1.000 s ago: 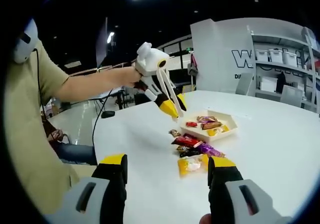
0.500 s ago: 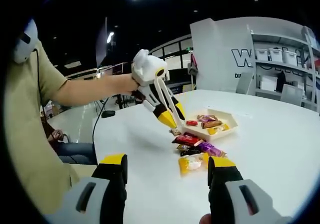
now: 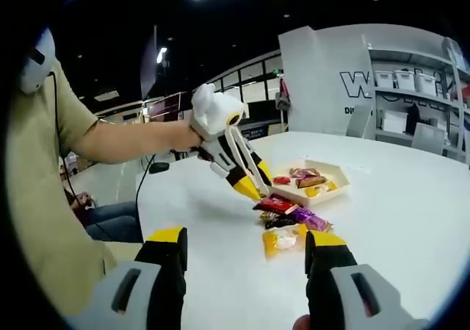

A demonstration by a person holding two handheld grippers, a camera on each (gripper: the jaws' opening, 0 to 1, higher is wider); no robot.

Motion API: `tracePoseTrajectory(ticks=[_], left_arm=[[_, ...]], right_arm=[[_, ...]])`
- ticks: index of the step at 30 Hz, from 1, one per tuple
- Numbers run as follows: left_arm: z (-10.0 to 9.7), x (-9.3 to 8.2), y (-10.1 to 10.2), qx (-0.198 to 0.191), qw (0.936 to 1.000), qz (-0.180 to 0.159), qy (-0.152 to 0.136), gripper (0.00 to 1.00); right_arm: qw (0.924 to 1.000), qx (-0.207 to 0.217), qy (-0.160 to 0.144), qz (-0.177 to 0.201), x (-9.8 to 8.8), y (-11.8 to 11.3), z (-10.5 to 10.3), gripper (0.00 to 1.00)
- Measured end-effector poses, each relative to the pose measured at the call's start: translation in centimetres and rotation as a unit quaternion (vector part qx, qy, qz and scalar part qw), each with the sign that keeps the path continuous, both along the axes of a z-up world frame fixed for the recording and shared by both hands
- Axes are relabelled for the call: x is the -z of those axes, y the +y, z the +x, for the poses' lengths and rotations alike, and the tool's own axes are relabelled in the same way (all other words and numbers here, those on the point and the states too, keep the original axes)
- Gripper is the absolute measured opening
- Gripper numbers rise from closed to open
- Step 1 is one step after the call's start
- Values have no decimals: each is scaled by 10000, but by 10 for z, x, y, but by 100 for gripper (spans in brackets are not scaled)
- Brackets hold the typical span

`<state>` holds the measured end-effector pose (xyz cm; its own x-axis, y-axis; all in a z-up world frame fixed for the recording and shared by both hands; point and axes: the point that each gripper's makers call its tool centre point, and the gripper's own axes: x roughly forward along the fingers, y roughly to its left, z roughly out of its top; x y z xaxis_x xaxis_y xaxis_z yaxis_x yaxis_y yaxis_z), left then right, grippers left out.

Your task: Place the target food into the container with the food tongs after gripping and lifting it, then release it inside without dropping or visibly crushing the food.

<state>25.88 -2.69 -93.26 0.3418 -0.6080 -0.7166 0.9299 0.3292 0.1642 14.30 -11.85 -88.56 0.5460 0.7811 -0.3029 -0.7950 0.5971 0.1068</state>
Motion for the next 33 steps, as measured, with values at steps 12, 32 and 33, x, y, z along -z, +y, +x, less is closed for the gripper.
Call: tracePoseTrajectory(ticks=[12, 32, 33], left_arm=[[12, 7, 3, -119, 9996, -21, -237, 23], [15, 18, 6, -217, 9996, -26, -197, 22], [14, 18, 6, -198, 9996, -8, -193, 22]], right_arm=[[10000, 4, -12, -2, -2, 0, 1, 63], [10000, -10, -15, -1, -2, 0, 2, 63], [10000, -9, -12, 4, -2, 0, 2, 63]])
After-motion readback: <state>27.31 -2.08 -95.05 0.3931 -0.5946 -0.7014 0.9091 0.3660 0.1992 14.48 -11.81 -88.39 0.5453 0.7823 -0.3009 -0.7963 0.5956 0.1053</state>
